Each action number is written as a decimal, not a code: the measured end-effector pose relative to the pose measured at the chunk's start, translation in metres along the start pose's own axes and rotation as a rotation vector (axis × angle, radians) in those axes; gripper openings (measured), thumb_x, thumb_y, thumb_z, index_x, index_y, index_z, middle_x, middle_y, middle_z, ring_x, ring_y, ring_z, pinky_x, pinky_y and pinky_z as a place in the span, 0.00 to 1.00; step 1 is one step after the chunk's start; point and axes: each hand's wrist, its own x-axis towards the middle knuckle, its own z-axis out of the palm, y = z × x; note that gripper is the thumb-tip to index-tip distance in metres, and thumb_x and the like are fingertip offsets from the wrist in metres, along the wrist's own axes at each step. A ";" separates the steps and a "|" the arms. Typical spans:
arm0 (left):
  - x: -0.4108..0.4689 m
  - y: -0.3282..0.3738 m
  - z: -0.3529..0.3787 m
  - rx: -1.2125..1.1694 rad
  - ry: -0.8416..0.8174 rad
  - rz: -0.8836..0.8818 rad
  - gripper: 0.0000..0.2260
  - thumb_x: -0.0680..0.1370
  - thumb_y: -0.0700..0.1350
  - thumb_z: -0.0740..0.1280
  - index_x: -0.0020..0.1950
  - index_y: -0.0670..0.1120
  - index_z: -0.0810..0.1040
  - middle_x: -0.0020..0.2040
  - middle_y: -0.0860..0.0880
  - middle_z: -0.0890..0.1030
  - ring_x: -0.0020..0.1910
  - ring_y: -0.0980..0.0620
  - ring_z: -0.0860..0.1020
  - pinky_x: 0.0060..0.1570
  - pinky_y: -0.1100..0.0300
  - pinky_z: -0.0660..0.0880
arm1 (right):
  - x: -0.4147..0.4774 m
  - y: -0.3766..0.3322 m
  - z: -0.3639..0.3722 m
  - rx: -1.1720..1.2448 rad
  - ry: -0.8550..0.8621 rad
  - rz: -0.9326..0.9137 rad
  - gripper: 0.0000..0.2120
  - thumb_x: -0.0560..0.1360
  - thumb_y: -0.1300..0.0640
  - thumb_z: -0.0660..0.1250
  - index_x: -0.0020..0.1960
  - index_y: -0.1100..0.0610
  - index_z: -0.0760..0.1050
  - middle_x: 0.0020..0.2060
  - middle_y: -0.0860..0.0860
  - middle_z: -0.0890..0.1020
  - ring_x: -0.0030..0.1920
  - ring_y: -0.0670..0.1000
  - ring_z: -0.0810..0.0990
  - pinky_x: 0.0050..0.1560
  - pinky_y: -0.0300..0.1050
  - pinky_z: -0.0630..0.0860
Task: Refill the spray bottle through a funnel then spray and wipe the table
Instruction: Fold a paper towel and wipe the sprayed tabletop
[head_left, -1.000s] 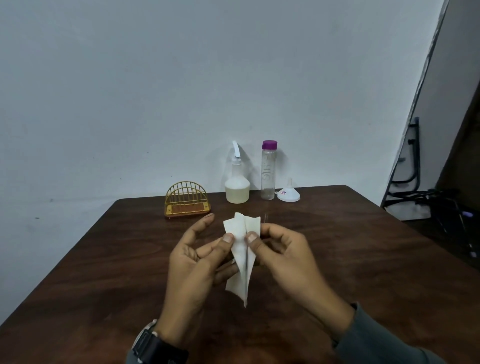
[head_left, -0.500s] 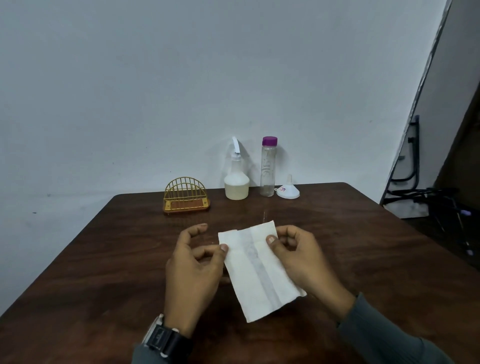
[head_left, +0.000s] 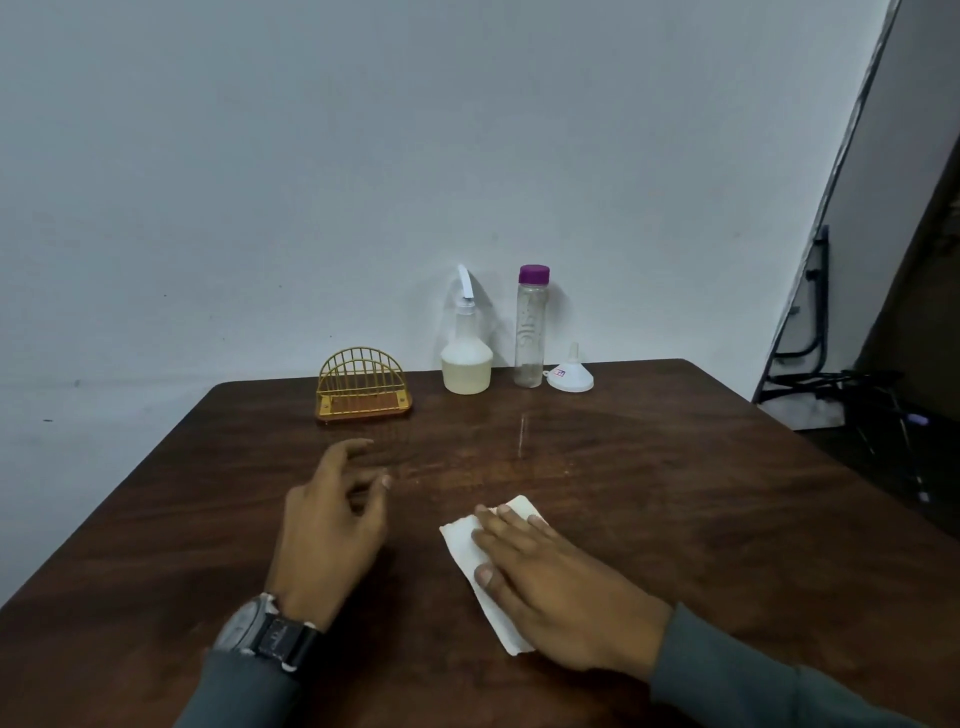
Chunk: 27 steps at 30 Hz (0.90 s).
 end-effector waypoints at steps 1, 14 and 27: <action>0.005 -0.005 -0.004 0.014 0.005 -0.009 0.17 0.80 0.45 0.71 0.68 0.52 0.75 0.53 0.53 0.87 0.45 0.57 0.82 0.50 0.61 0.74 | 0.006 -0.001 0.003 -0.022 -0.031 0.001 0.29 0.87 0.42 0.43 0.85 0.53 0.48 0.84 0.47 0.45 0.83 0.44 0.39 0.79 0.39 0.35; 0.056 -0.075 -0.031 0.033 0.202 -0.083 0.08 0.83 0.49 0.65 0.62 0.53 0.76 0.34 0.54 0.85 0.42 0.54 0.85 0.50 0.51 0.80 | 0.090 -0.084 0.031 -0.003 -0.133 -0.195 0.30 0.86 0.40 0.44 0.85 0.49 0.44 0.85 0.50 0.41 0.83 0.50 0.36 0.81 0.52 0.33; 0.048 -0.079 -0.024 0.215 0.222 -0.079 0.08 0.82 0.53 0.64 0.60 0.57 0.76 0.34 0.56 0.80 0.42 0.41 0.81 0.41 0.51 0.74 | 0.199 -0.044 0.022 -0.018 -0.098 0.028 0.29 0.86 0.40 0.42 0.85 0.47 0.45 0.85 0.48 0.42 0.84 0.51 0.39 0.81 0.52 0.36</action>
